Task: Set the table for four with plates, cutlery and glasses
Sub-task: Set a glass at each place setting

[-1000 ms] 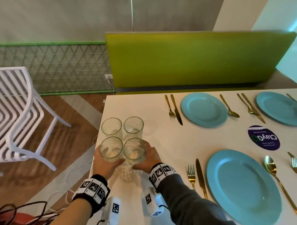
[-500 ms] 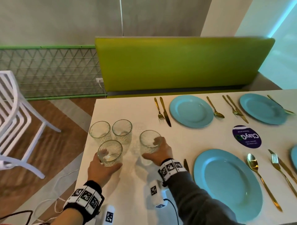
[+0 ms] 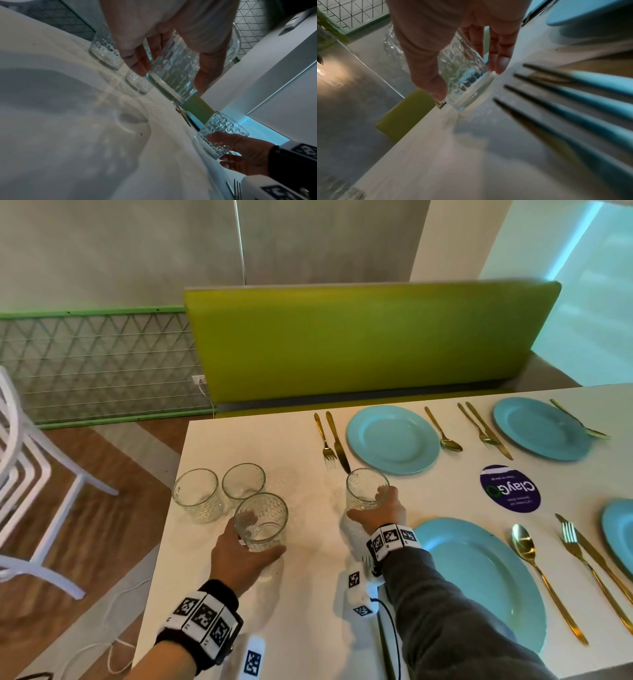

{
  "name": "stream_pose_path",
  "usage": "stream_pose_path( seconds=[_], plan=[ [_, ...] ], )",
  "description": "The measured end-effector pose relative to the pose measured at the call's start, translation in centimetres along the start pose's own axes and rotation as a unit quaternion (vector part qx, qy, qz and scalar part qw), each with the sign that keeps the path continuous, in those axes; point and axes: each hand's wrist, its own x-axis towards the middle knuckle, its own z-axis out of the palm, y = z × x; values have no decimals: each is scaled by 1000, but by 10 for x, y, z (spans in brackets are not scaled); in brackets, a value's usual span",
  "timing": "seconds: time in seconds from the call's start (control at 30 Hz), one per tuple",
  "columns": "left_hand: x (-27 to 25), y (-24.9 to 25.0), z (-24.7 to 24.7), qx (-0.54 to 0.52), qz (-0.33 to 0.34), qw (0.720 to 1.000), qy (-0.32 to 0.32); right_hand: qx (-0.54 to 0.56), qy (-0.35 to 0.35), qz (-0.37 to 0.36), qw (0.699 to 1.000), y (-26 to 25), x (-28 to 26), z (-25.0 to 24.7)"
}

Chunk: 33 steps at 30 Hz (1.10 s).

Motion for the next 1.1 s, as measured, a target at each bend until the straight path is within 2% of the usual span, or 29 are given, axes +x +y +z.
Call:
stream_pose_path(
  seconds=[0.27,0.33,0.43,0.47,0.53,0.6,0.67,0.73,0.83,0.9,0.97,1.03,1.1],
  plan=[
    [2,8,2,-12,10,1000,-6,13,-9,25,1000,-7,-15,-11],
    [1,13,1,-27,17,999,-13,-21,22,-17,999,-12,-24,-15],
    [-2,26,0,-79,30,996,-20,-26,86,-158,983,-25,-47,-21],
    [-2,30,0,-100,35,994,-22,-9,71,-202,977,-32,-55,-22],
    [-2,39,2,-132,48,989,-34,18,-33,-241,970,-49,-70,-24],
    [-1,48,1,-139,69,986,-52,56,-168,-233,956,-65,-80,-20],
    [-1,55,0,-127,91,985,-73,80,-247,-228,938,-74,-84,-11],
    [-4,62,-4,-105,117,984,-88,84,-270,-235,930,-79,-86,-2],
    [-5,64,-11,-83,134,983,-98,109,-255,-245,929,-82,-87,5],
    [2,53,-15,-56,123,984,-113,114,-239,-255,930,-83,-85,6],
    [13,34,-20,1,96,990,-101,111,-222,-263,932,-84,-82,5],
    [25,13,-29,57,42,997,-36,125,-200,-257,937,-85,-76,-1],
    [38,-4,-41,56,-59,996,45,155,-169,-245,942,-87,-70,-9]
  ],
)
